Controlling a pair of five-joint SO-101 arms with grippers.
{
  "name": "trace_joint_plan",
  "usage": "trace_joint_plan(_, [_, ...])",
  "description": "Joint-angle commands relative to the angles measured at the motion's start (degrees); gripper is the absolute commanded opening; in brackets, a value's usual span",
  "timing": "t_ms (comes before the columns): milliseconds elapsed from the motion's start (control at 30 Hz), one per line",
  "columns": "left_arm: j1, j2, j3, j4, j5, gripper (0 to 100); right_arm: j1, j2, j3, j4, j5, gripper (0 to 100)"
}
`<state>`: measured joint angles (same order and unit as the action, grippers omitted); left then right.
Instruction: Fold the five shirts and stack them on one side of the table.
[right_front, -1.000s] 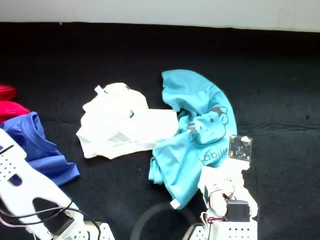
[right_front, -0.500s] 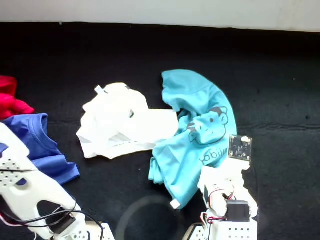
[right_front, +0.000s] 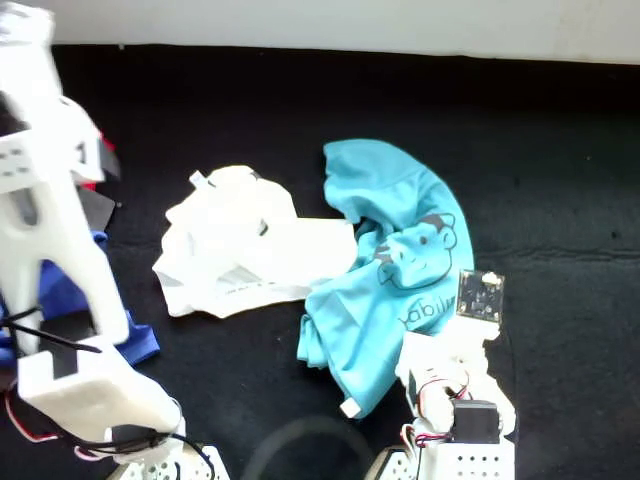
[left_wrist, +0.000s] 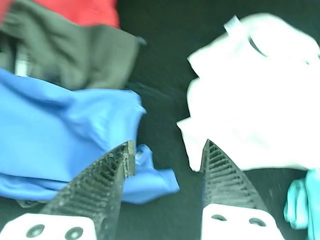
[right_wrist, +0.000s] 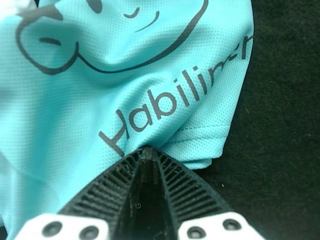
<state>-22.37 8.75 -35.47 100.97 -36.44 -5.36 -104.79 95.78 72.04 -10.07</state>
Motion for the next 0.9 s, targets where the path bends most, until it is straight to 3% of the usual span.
trace_joint_plan(0, [7.52, -4.26, 8.75, 0.35, -0.18, 22, 0.57, -0.22, 7.25, -0.92, 0.0, 0.7])
trace_joint_plan(300, [19.03, 3.12, 12.79, -0.62, 2.11, 22, 0.57, -0.22, 7.25, -0.92, 0.0, 0.7])
trace_joint_plan(633, [19.82, 15.34, 12.79, -12.4, 3.43, 21, 0.57, -0.22, 7.25, -0.92, 0.0, 0.7])
trace_joint_plan(867, [19.82, 19.82, 13.14, -13.19, 3.16, 0, 0.57, -0.22, 7.25, -0.92, 0.0, 0.7])
